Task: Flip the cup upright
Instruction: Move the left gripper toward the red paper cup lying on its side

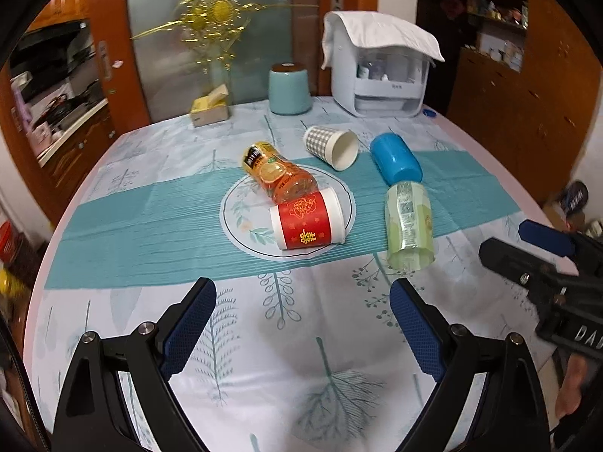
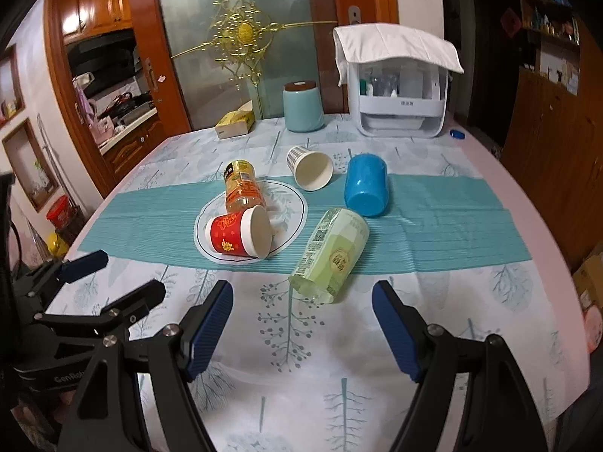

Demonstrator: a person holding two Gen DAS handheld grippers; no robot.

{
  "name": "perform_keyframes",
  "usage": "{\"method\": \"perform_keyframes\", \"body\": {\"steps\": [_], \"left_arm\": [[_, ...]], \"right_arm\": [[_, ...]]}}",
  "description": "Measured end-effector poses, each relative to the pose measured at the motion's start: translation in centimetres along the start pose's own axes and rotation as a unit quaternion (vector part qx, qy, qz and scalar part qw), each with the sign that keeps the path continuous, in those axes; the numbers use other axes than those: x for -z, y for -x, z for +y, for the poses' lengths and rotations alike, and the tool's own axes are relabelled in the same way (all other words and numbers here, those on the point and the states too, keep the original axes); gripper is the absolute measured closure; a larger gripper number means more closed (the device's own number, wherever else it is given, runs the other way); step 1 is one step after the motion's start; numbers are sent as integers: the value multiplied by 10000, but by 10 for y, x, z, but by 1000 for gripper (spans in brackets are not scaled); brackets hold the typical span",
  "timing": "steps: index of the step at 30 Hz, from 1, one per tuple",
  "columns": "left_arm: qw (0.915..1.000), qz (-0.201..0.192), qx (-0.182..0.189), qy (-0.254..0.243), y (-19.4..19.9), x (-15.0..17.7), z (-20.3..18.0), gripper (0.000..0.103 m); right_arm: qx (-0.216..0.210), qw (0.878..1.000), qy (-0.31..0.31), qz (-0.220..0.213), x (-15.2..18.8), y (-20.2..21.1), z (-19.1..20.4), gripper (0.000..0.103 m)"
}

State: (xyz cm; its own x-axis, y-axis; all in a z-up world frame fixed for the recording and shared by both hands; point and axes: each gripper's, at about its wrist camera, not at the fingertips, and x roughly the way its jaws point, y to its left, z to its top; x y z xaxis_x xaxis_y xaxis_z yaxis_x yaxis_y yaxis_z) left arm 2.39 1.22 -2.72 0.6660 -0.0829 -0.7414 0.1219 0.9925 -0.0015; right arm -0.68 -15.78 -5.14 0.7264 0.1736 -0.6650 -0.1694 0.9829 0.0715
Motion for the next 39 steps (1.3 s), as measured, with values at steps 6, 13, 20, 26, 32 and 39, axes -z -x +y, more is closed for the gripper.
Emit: {"method": "perform_keyframes", "body": {"steps": [6, 13, 20, 26, 32, 39], "left_arm": [[9986, 19, 62, -527, -31, -6, 12, 11], [9939, -99, 272, -1062, -56, -14, 18, 11], [9823, -60, 78, -1871, -93, -20, 9, 11], [9704, 49, 2, -2416, -122, -28, 1, 11], [9585, 185, -30, -2846, -148, -34, -8, 11], [9463, 372, -132, -3210, -174, -35, -17, 11]], "right_arm": [[-139, 9988, -323, 338, 6, -33, -2, 26], [24, 9971, -423, 627, 12, -63, -5, 26], [96, 9951, -486, 850, 19, -84, -6, 26], [96, 9940, -549, 942, 25, -91, -9, 26], [126, 9921, -695, 1039, 27, -101, -19, 26], [92, 9901, -950, 1027, 29, -109, -28, 26]]}}
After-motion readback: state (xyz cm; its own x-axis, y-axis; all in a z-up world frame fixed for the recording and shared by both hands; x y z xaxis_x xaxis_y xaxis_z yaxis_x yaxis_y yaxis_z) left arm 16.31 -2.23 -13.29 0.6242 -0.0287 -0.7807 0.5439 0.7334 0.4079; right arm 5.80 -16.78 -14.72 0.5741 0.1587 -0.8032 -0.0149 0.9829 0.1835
